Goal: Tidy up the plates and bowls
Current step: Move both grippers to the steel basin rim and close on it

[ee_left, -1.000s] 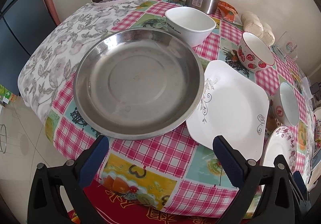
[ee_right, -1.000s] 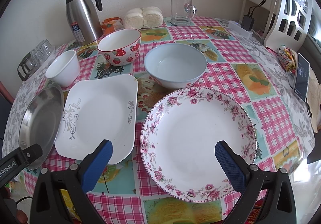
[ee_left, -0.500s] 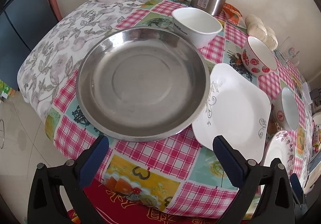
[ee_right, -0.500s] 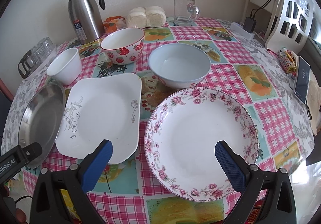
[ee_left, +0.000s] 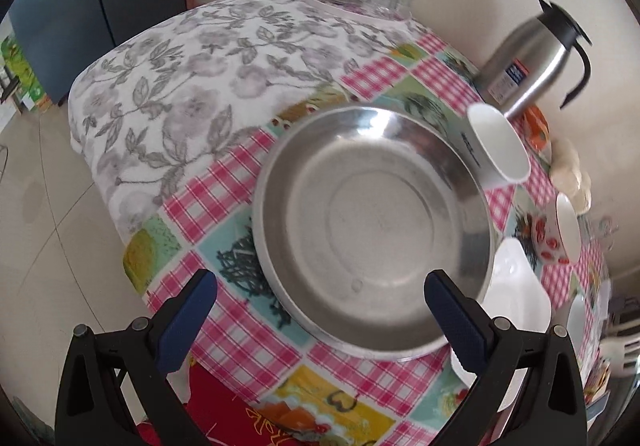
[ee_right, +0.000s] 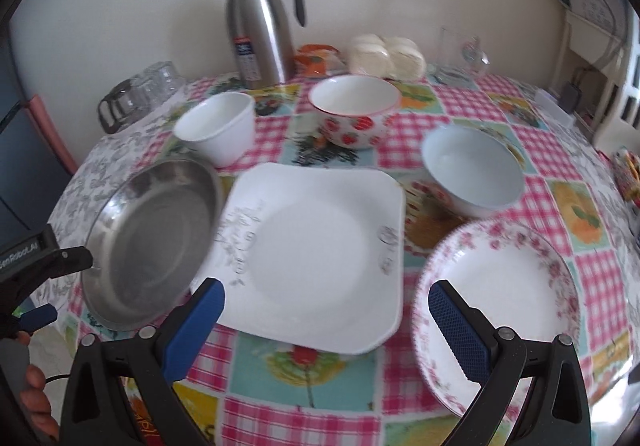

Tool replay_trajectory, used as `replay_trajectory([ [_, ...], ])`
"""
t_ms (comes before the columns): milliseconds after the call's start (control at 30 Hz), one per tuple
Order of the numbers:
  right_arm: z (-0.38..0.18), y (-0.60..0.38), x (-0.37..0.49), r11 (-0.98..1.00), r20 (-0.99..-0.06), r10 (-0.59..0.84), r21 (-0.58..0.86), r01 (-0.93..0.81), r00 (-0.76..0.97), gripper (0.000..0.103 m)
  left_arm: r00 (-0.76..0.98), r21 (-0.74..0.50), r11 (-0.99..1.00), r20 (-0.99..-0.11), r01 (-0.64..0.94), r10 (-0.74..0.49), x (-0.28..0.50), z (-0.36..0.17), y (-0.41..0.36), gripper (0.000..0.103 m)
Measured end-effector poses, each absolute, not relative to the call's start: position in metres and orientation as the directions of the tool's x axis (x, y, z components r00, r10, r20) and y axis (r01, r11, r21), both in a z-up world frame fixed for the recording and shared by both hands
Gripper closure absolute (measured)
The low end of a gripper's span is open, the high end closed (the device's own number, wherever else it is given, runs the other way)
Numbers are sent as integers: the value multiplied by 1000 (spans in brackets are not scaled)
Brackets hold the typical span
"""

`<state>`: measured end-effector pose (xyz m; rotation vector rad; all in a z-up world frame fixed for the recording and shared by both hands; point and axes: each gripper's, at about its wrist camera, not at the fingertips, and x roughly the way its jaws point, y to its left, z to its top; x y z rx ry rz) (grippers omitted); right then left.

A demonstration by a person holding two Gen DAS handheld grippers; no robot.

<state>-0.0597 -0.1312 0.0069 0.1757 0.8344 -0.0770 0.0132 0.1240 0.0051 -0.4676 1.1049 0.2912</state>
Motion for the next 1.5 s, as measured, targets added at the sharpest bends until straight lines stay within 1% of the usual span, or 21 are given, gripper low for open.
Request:
replay_trajectory([
  [167, 7, -115, -49, 987, -707, 44, 142, 81, 706, 0, 473, -268, 822, -881, -503, 3, 20, 6, 149, 0],
  [267, 3, -112, -41, 982, -712, 82, 176, 64, 698, 0, 503, -296, 800, -864, -522, 9, 23, 7, 159, 0],
  [467, -8, -116, -29, 964, -715, 147, 260, 64, 684, 2, 500, -313, 777, -866, -547, 3, 31, -2, 169, 0],
  [600, -11, -113, -19, 956, -710, 200, 292, 24, 675, 12, 491, -323, 758, -871, -567, -4, 34, -10, 175, 0],
  [633, -11, -111, -17, 954, -705, 218, 300, 6, 675, 17, 487, -325, 753, -873, -572, -7, 36, -12, 178, 0],
  [700, -12, -105, -12, 954, -699, 236, 298, -26, 675, 23, 485, -324, 746, -875, -582, -2, 37, -15, 183, 0],
  [767, -13, -99, -6, 957, -697, 241, 288, -44, 675, 25, 482, -315, 738, -876, -596, 15, 39, -17, 188, 0],
  [867, -18, -95, 5, 958, -705, 247, 279, -59, 665, 32, 486, -322, 723, -873, -611, 22, 40, -20, 196, 0],
  [933, -23, -93, 12, 957, -713, 253, 283, -61, 654, 38, 491, -312, 723, -870, -617, 43, 42, -20, 200, 0],
  [1000, -27, -93, 19, 956, -723, 257, 287, -59, 641, 44, 502, -285, 733, -860, -618, 89, 44, -20, 203, 0],
  [1033, -29, -93, 22, 956, -728, 259, 289, -59, 634, 47, 506, -282, 743, -858, -607, 87, 47, -21, 204, 0],
  [1133, -32, -91, 29, 952, -732, 276, 297, -73, 623, 55, 476, -294, 756, -879, -585, 27, 54, -32, 208, 0],
  [1200, -33, -88, 31, 951, -732, 283, 296, -86, 620, 58, 452, -297, 752, -892, -589, 1, 55, -39, 208, 0],
  [1300, -34, -84, 34, 948, -732, 296, 302, -97, 614, 59, 422, -299, 745, -906, -597, -25, 56, -49, 209, 0],
  [1400, -37, -81, 36, 946, -738, 306, 307, -104, 602, 63, 399, -285, 746, -916, -602, -28, 57, -56, 208, 0],
  [1500, -38, -78, 36, 946, -745, 307, 305, -106, 593, 63, 394, -286, 758, -918, -586, -43, 57, -60, 206, 1],
])
